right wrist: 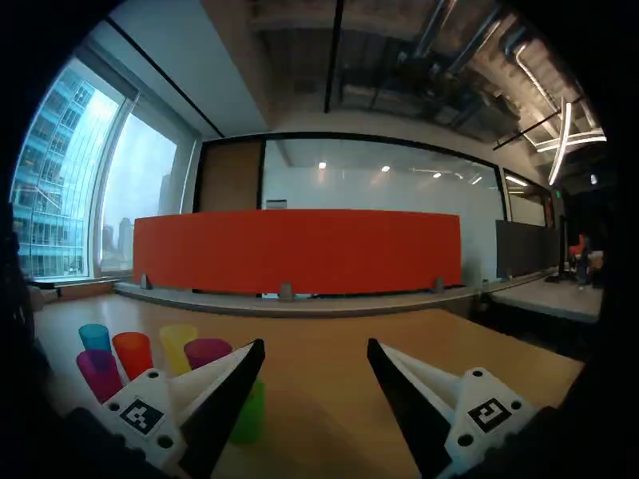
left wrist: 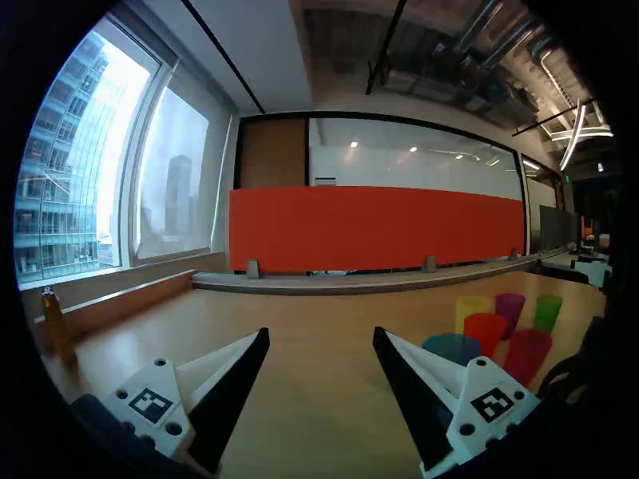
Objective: Pour water
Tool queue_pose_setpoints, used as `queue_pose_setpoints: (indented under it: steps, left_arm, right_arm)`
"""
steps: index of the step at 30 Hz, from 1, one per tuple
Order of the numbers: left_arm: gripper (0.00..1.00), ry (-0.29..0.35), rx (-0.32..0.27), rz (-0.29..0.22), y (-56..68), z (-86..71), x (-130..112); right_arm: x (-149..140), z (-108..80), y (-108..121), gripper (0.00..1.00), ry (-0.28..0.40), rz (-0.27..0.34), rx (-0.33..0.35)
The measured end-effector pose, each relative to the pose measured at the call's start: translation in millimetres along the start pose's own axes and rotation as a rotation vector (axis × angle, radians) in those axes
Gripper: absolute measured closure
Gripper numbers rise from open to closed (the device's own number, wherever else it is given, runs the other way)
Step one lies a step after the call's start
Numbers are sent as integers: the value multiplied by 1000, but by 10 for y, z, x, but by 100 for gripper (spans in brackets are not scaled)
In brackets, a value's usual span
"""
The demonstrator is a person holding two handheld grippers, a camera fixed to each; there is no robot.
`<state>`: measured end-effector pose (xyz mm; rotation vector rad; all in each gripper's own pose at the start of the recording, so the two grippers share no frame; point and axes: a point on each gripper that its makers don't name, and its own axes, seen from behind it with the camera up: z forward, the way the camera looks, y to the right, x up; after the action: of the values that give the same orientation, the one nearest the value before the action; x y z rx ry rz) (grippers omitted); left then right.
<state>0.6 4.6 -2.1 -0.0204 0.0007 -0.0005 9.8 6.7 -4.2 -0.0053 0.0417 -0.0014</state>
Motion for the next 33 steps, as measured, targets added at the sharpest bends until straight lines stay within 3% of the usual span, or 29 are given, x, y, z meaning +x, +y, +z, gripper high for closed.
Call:
queue_pose_setpoints:
  steps: [15,33]
  left_arm:
    - [4,0,0,0,4,5,-2]
    - [3,0,0,0,-2,1,-3]
  right_arm:
    - [-93,26,-16,0,-41,-1,-2]
    - [-98,34,-40,0,-42,1,-4]
